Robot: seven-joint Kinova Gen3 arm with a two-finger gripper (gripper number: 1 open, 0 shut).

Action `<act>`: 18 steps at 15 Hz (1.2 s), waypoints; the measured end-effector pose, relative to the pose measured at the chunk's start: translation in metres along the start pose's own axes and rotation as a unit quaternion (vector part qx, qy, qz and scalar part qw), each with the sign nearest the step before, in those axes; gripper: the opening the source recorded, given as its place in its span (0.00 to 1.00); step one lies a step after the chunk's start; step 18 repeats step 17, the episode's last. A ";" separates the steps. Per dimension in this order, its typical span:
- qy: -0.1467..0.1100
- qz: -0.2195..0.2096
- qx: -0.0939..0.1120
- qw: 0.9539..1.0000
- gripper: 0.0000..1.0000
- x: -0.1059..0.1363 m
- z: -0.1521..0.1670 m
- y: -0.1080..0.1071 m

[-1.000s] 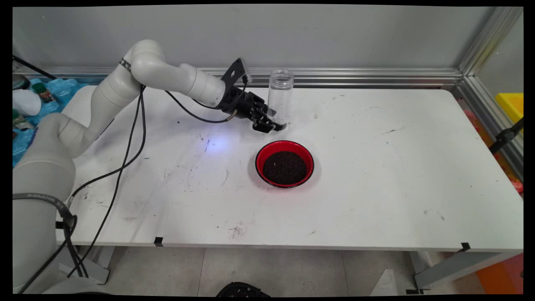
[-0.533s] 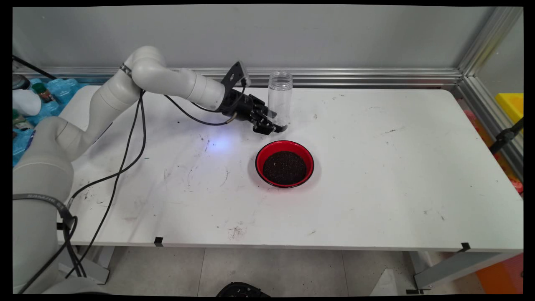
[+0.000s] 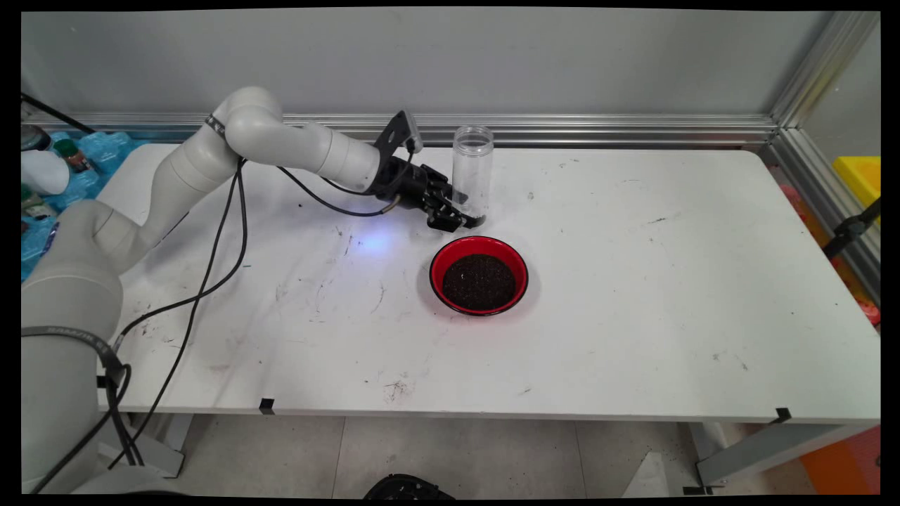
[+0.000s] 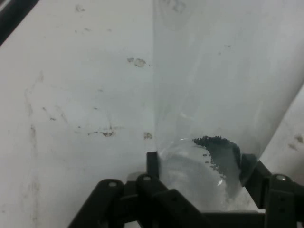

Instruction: Place the picked object on the table

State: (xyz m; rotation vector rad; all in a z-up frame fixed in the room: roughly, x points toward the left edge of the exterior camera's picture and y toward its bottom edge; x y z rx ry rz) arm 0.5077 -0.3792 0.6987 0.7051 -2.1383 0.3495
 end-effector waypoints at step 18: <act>0.006 -0.007 -0.008 1.000 1.00 -0.014 0.015 0.000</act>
